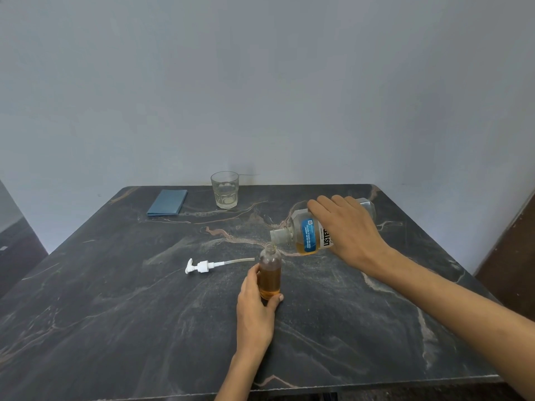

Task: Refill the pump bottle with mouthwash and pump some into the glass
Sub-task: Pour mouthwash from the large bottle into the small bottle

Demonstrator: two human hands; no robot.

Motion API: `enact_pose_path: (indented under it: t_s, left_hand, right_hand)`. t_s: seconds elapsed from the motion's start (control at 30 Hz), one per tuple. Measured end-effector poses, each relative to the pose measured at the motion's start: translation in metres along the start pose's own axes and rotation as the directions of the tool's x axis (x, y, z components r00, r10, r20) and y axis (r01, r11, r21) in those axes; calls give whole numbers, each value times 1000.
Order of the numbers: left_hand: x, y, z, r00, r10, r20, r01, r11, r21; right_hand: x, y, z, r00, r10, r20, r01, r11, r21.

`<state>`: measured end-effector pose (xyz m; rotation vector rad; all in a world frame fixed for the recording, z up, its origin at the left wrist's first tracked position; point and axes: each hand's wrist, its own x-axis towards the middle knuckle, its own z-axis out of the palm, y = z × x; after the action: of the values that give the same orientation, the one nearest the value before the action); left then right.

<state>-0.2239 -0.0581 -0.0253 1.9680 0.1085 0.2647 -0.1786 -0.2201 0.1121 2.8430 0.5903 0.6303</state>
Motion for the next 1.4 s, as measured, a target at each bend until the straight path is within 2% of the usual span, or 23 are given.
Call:
enact_pose_path:
  t_s: [1.4]
  left_hand:
    - [-1, 1, 0, 1000, 13, -2, -13, 1000, 3]
  right_hand:
    - [-2, 0, -1, 1000, -6, -12, 6, 1000, -5]
